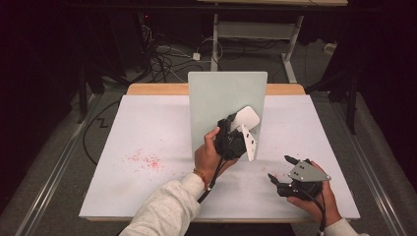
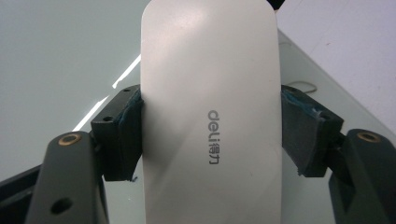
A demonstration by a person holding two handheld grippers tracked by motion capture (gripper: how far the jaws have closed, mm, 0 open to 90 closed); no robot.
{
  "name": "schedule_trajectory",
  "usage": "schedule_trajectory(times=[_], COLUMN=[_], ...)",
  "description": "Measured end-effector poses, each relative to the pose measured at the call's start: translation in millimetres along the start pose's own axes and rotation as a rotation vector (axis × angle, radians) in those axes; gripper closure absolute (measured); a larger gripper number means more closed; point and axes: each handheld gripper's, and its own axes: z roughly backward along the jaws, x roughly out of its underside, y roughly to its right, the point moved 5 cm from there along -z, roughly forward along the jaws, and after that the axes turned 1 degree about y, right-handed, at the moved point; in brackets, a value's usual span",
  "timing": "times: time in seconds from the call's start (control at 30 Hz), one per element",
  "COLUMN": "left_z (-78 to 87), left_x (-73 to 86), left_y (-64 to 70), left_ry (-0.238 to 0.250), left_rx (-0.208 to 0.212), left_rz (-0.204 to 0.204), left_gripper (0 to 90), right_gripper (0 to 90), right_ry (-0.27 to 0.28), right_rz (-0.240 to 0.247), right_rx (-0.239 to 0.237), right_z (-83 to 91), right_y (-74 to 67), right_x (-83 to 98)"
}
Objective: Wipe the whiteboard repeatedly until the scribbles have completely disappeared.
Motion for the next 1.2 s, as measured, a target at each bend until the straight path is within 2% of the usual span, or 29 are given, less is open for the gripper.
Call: schedule_trajectory(times=[0.23,0.6,0.8,0.93,1.03,1.2], left_z=[6.5,16.6,22.3,24.4,23.5,20.3], left_x=[15.4,45.2,66.6,78.1,80.3,72.1], left_y=[-8.1,-9.5,-3.9,5.2,11.7,17.6], left_ry=[-0.013,-0.047,-0.067,-0.067,-0.069,-0.058], left_rx=[0.001,0.002,-0.014,-0.004,-0.015,0.006], left_rz=[-0.015,-0.057,-0.098,-0.096,-0.111,-0.073], left_gripper=[29.1,29.1,29.1,29.1,29.1,29.0], right_gripper=[22.9,22.8,22.9,22.9,22.9,22.5], right_ry=[0.001,0.012,0.011,0.009,0.009,0.01], right_rz=[-0.003,-0.007,-0.006,-0.005,-0.003,-0.003], right_rx=[0.003,0.008,0.01,0.008,0.008,0.019], right_z=[0.3,1.1,1.6,1.3,0.6,0.3], right_y=[0.2,0.4,1.0,-0.2,-0.2,0.3], right_x=[0.1,-1.5,-1.1,-1.3,-1.1,-1.5])
